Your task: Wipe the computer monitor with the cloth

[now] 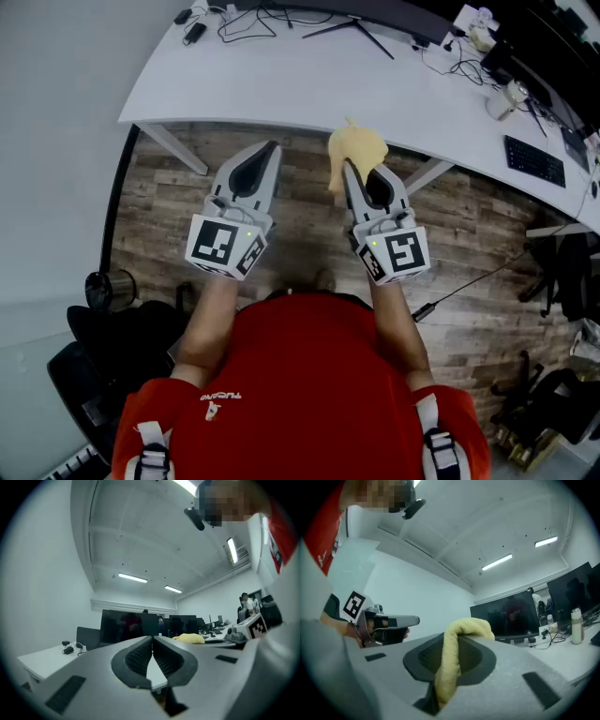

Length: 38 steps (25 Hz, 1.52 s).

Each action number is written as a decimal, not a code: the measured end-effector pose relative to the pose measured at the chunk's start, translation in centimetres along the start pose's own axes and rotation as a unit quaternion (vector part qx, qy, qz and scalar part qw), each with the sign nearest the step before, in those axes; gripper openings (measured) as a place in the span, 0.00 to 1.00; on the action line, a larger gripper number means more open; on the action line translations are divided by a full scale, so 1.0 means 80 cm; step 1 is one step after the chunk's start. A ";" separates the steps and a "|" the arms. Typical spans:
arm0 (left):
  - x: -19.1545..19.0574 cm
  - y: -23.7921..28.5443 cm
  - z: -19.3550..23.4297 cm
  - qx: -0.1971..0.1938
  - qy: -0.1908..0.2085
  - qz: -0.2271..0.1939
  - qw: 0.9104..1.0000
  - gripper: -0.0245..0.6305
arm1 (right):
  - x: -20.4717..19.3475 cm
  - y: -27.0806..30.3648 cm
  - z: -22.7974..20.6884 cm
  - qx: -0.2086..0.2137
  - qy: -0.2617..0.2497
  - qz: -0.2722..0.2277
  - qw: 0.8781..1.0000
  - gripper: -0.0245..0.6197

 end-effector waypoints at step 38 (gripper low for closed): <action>-0.053 0.296 0.307 -0.016 0.003 -0.014 1.000 0.05 | -0.051 0.415 -0.126 0.031 -0.025 0.021 0.999 0.13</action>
Point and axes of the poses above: the fingertips, and each gripper's own axes: y forward along the fingers, z to its left, x out of its top, the point moved 9 cm from there along -y, backward along the fingers, and after that the axes turned 1 degree about -y, right-handed, at the moved point
